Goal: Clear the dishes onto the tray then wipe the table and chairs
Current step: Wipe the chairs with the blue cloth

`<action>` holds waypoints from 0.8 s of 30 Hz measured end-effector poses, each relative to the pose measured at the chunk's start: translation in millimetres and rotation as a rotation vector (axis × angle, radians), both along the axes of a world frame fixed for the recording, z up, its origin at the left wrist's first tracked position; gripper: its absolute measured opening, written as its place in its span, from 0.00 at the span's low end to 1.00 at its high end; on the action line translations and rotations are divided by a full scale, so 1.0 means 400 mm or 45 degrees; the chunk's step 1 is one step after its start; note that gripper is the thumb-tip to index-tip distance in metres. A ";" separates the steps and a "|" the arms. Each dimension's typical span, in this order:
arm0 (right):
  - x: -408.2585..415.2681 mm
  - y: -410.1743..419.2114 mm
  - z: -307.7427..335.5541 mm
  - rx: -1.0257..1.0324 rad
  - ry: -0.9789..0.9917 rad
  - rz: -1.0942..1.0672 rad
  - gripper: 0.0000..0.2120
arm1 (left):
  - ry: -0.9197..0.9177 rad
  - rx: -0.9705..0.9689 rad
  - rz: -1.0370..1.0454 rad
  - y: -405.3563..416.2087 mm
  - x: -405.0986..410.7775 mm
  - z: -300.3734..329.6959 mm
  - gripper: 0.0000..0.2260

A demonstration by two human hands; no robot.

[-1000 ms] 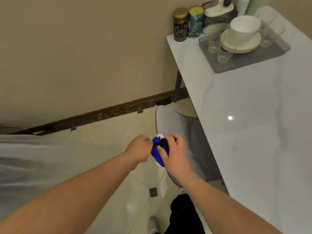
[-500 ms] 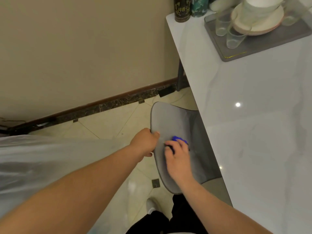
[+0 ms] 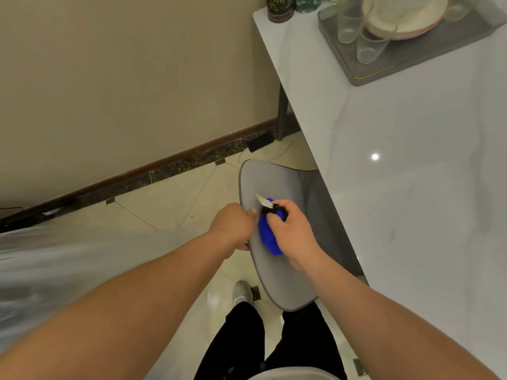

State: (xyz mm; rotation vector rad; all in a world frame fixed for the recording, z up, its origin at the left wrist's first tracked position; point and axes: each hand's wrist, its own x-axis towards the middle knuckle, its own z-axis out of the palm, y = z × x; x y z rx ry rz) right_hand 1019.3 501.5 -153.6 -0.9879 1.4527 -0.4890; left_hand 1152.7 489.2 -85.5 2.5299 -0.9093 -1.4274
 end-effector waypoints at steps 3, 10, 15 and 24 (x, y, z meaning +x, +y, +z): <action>0.000 0.037 -0.011 -0.143 0.110 0.133 0.11 | 0.003 -0.020 0.025 0.017 0.017 -0.006 0.12; 0.004 0.082 -0.045 0.360 0.228 -0.122 0.21 | 0.297 0.147 -0.005 0.086 0.110 0.028 0.18; 0.148 0.073 0.125 -0.268 0.022 0.178 0.22 | 0.196 -0.014 0.148 0.060 0.201 0.063 0.23; 0.095 0.226 0.179 -0.392 0.524 0.587 0.25 | 0.257 -0.165 0.048 0.111 0.271 0.111 0.09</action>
